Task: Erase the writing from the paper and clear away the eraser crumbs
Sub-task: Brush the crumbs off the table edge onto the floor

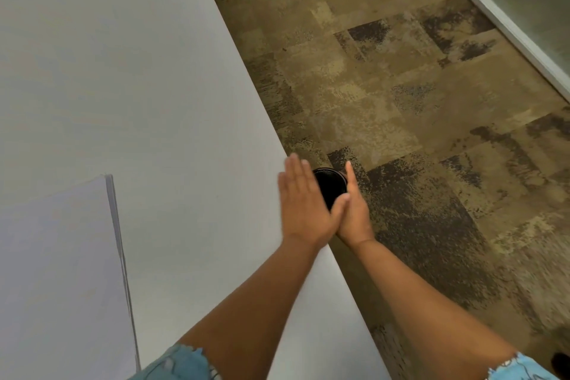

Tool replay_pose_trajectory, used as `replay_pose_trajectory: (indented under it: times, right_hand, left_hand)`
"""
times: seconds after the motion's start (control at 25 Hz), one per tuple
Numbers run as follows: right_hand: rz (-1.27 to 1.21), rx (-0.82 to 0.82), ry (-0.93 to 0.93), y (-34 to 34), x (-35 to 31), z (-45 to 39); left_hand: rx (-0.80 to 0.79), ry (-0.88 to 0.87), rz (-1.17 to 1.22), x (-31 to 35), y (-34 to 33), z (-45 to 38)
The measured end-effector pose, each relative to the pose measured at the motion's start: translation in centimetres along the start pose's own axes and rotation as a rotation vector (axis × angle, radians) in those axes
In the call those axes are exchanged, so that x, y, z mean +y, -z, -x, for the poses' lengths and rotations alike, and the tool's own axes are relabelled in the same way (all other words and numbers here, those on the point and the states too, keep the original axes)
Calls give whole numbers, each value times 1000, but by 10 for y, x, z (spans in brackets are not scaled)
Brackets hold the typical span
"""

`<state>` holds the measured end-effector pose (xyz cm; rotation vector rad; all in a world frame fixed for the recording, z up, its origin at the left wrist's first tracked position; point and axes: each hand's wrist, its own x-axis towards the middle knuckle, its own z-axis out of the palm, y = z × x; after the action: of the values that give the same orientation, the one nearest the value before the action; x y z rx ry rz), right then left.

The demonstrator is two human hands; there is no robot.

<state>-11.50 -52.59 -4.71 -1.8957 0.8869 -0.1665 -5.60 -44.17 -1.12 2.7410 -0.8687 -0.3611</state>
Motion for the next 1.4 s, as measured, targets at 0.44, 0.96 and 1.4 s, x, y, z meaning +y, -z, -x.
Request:
replay_pose_trajectory:
  times: [0.44,0.96,1.4]
  right_hand:
    - [135,32,1,7,-2,4]
    - [189,79,16,7,-3,12]
    - [183,34,-13,11,-4,15]
  left_hand:
    - [361,183,199,-89,37,28]
    - [67,115,25,-26,3,18]
    - [226,-241,312,-41,24,-4]
